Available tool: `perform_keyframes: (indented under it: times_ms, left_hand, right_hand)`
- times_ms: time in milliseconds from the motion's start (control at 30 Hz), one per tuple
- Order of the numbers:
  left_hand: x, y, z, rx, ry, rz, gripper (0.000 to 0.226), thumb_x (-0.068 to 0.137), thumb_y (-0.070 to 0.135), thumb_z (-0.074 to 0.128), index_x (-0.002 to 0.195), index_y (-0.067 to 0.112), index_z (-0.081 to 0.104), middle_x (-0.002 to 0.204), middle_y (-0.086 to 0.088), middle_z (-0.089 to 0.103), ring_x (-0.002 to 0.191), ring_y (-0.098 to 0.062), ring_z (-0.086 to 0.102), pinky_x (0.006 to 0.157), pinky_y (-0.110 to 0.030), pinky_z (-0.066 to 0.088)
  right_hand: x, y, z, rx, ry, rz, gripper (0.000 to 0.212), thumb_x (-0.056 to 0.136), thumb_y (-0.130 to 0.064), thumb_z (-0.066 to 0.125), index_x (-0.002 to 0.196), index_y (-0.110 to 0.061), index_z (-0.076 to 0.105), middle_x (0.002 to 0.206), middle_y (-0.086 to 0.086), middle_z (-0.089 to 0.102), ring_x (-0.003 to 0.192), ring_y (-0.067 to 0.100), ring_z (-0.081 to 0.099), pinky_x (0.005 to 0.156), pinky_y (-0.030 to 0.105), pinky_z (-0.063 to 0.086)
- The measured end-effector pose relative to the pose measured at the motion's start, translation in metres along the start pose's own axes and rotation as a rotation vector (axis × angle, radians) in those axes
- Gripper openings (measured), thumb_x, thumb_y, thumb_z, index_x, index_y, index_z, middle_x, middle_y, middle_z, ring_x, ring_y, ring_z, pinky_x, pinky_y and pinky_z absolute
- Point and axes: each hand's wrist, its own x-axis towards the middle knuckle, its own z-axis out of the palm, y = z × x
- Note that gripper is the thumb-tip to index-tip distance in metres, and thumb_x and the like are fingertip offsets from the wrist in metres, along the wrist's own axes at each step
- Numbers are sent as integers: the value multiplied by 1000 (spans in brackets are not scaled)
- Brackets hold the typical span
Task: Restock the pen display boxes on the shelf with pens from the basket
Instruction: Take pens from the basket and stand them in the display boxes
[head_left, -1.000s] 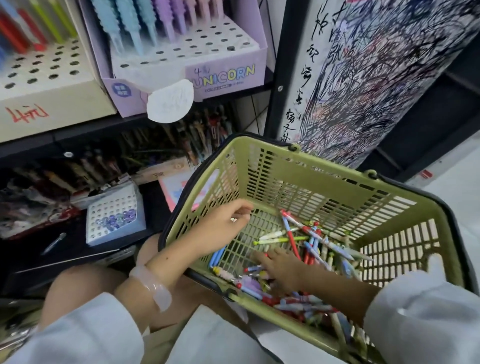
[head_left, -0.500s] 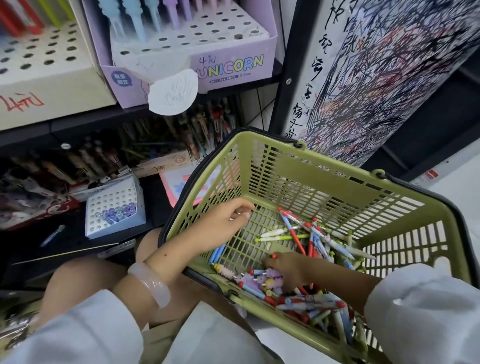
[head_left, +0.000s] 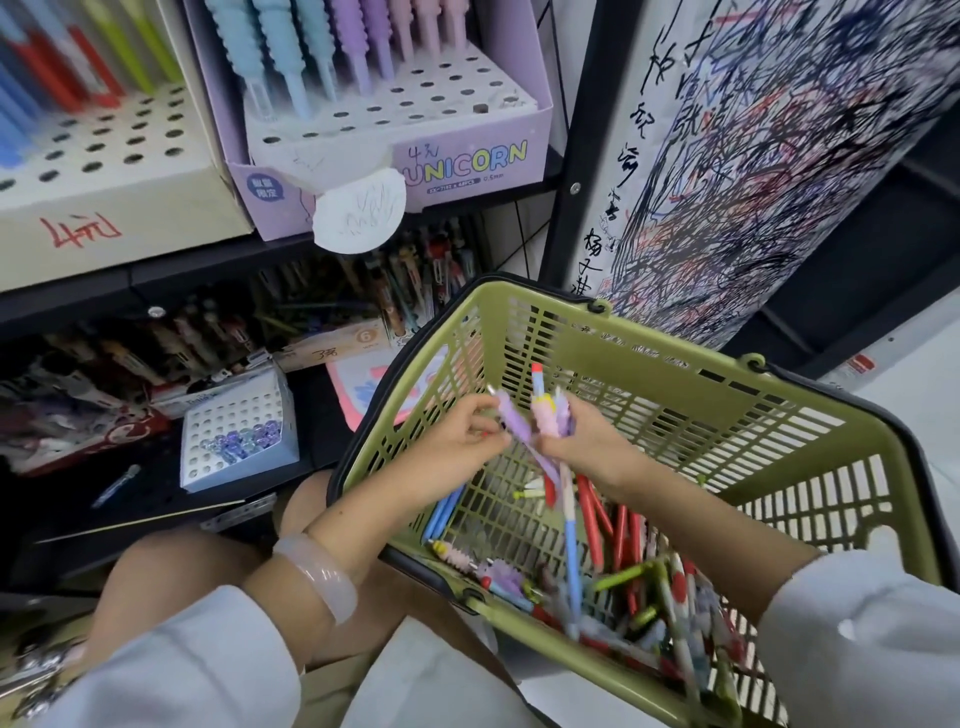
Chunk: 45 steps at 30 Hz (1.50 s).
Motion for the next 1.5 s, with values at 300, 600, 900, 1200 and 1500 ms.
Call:
perform_keyframes:
  times_ms: [300, 600, 900, 1200, 1500]
  left_hand:
    - [5, 15, 24, -376, 22, 5, 106, 75, 34, 71, 140, 52, -11, 92, 17, 66, 106, -36, 62, 95, -48, 48]
    - [0, 21, 13, -385, -93, 44, 60, 85, -6, 56, 128, 27, 30, 97, -1, 63, 81, -9, 68, 68, -27, 54]
    - [-3, 18, 16, -310, 92, 183, 47, 87, -2, 46, 125, 25, 50, 71, 17, 66, 70, -2, 62, 63, -19, 49]
    - [-32, 34, -14, -354, 265, 279, 22, 94, 5, 48, 94, 25, 57, 57, 12, 62, 53, -1, 55, 54, -19, 47]
    - [-70, 54, -62, -415, 383, 401, 13, 97, 9, 46, 85, 15, 48, 53, 3, 57, 41, -9, 52, 41, -22, 44]
  right_hand:
    - [-7, -63, 35, 504, 247, -180, 22, 87, 7, 51, 81, -14, 51, 57, -9, 60, 54, 6, 58, 50, 20, 49]
    - [-10, -75, 44, 307, 302, -209, 17, 85, -6, 63, 82, -16, 49, 75, 4, 55, 66, 11, 54, 62, 21, 49]
    - [-25, -91, 38, 167, 147, -347, 31, 92, -35, 50, 121, -45, 42, 116, -24, 54, 104, -9, 53, 87, 12, 43]
    - [-35, -115, 34, 75, 167, -363, 18, 95, -11, 50, 85, -15, 63, 63, -11, 61, 62, 3, 55, 63, 15, 46]
    - [-18, -198, 43, 253, 347, -589, 22, 100, -15, 40, 80, -17, 49, 64, -2, 62, 52, 8, 53, 52, 18, 47]
